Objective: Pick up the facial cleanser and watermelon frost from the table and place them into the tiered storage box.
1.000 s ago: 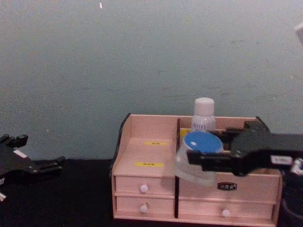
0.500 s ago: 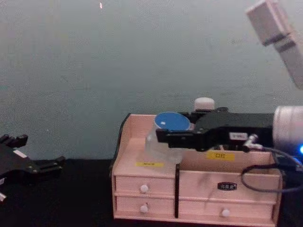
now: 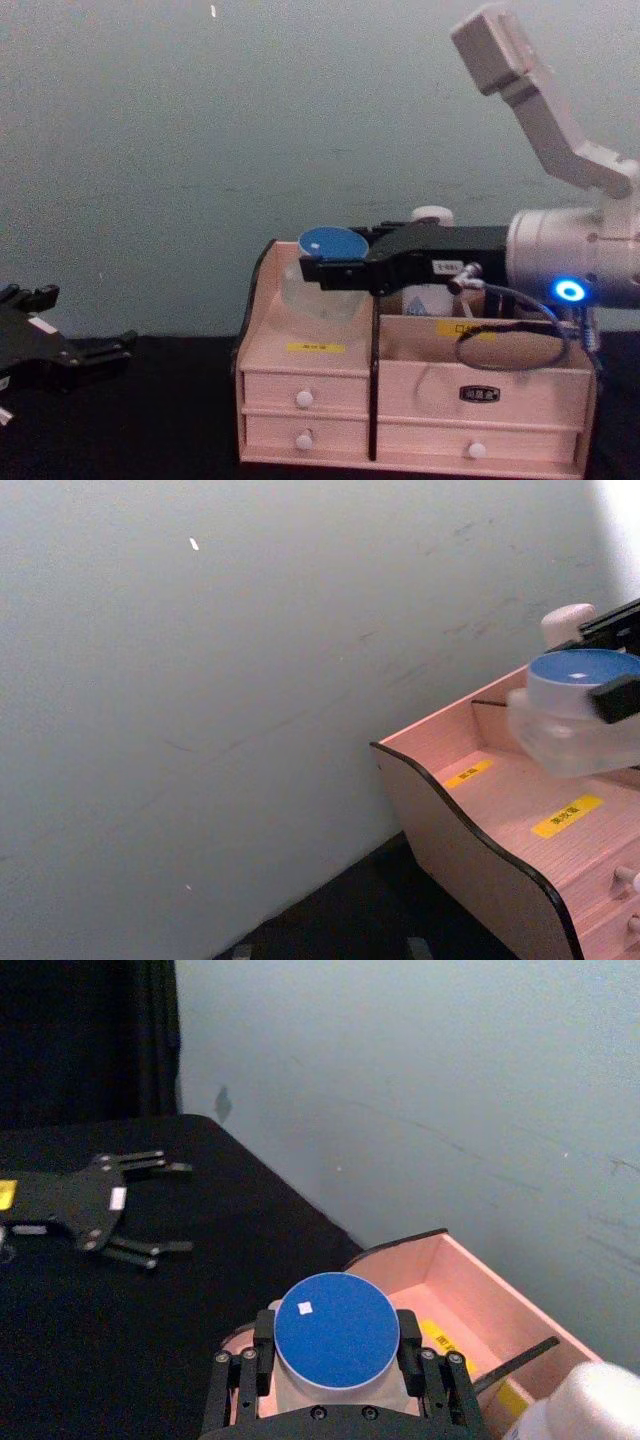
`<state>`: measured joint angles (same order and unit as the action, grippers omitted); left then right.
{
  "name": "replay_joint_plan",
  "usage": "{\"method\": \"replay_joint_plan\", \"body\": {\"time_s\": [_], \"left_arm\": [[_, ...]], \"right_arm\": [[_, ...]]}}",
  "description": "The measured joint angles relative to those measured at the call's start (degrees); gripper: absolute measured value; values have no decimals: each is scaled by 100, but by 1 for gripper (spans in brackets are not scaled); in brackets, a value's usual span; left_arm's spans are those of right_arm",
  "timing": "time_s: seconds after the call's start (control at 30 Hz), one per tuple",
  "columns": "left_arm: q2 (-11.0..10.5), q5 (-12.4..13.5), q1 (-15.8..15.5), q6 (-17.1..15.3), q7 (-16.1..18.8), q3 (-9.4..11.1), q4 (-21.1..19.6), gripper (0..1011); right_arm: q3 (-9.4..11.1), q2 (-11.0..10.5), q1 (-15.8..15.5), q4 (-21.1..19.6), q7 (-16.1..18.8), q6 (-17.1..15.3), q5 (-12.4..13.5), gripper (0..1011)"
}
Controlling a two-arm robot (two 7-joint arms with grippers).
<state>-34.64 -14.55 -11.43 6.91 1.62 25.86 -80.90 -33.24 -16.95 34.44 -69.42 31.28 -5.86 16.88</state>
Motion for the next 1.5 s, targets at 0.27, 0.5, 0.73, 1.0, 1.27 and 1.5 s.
{"method": "replay_joint_plan", "body": {"time_s": [0.27,0.5,0.73,1.0,1.27,1.5], "left_arm": [[0,0,0,0,0,0,0,1001],[0,0,0,0,0,0,0,1001],[0,0,0,0,0,0,0,1001],[0,0,0,0,0,0,0,1001],[0,0,0,0,0,0,0,1001],[0,0,0,0,0,0,0,1001]], "right_arm": [[3,301,282,507,-116,-37,-83,717],[9,497,459,864,-218,-107,-206,717],[38,642,572,1194,-247,-163,-294,717],[97,744,639,1397,-232,-203,-341,717],[105,750,645,1414,-226,-208,-347,717],[101,745,645,1403,-227,-205,-347,717]]}}
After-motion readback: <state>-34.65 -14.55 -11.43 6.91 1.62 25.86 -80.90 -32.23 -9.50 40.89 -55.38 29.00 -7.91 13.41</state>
